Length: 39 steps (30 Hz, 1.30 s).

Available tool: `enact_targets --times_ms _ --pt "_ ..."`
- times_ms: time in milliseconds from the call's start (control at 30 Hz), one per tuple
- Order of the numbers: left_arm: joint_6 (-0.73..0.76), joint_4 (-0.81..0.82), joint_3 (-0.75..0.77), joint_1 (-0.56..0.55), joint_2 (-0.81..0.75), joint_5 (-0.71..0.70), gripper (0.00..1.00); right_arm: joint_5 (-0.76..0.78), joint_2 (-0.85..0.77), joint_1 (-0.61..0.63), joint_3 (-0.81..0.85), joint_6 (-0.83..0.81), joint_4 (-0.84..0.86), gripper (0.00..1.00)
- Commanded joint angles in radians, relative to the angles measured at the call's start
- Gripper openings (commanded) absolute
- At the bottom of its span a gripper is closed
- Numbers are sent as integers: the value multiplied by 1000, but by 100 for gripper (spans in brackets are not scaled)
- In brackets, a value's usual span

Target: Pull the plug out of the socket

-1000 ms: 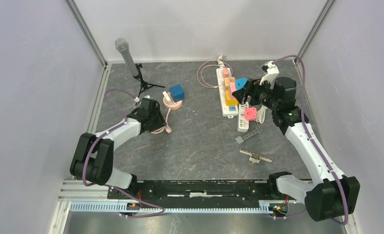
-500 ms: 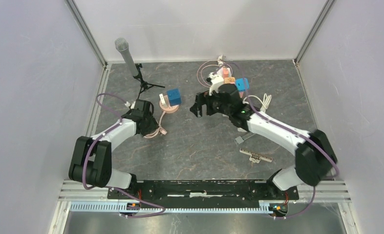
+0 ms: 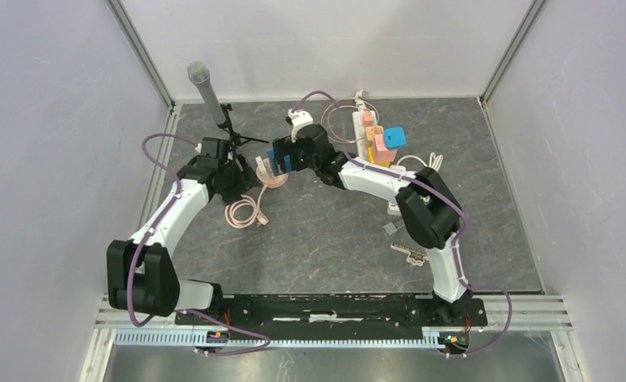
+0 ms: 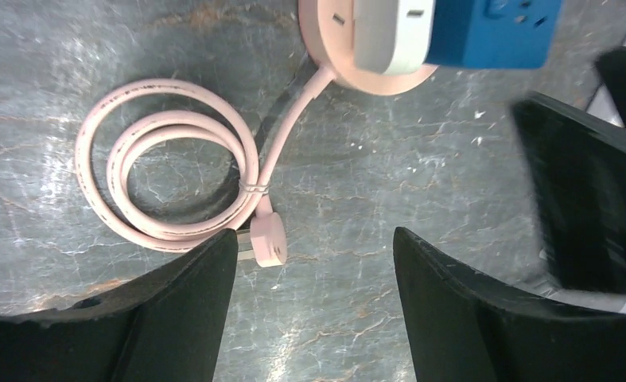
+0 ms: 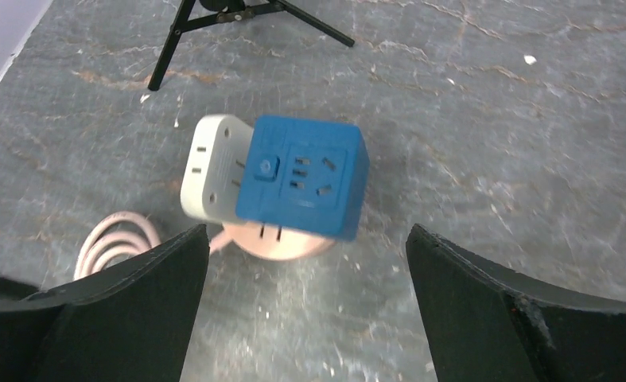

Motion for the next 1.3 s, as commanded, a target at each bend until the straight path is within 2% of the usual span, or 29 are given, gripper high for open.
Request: enact_targets --times_ms 0,200,300,500,600,800,900,1067,1133,1200,1267 --pt "22 -108 75 26 -49 -48 79 40 112 24 146 -12 62 98" --pt "18 -106 81 45 -65 -33 80 118 207 40 215 -21 49 95" --pt "27 -107 85 52 -68 -26 80 155 218 45 213 -39 41 83" --pt "30 -105 97 66 -61 15 81 189 169 69 147 -102 35 49" --pt "34 -71 86 66 -70 72 81 217 108 89 75 -127 16 45" --pt "20 44 -18 68 -185 80 87 265 -79 106 -142 -77 -39 43" --pt "40 43 -44 68 -236 60 100 258 -174 112 -288 -31 -47 43" --pt "80 -17 -57 75 -300 -61 100 222 -311 136 -465 28 -53 43" --pt "81 -30 -63 83 -313 -108 100 217 -336 147 -491 54 -69 48" --pt "75 -30 -71 91 -324 -88 100 209 -349 150 -501 69 -70 60" --pt "74 -26 -68 95 -323 36 100 209 -347 151 -479 79 -110 75"
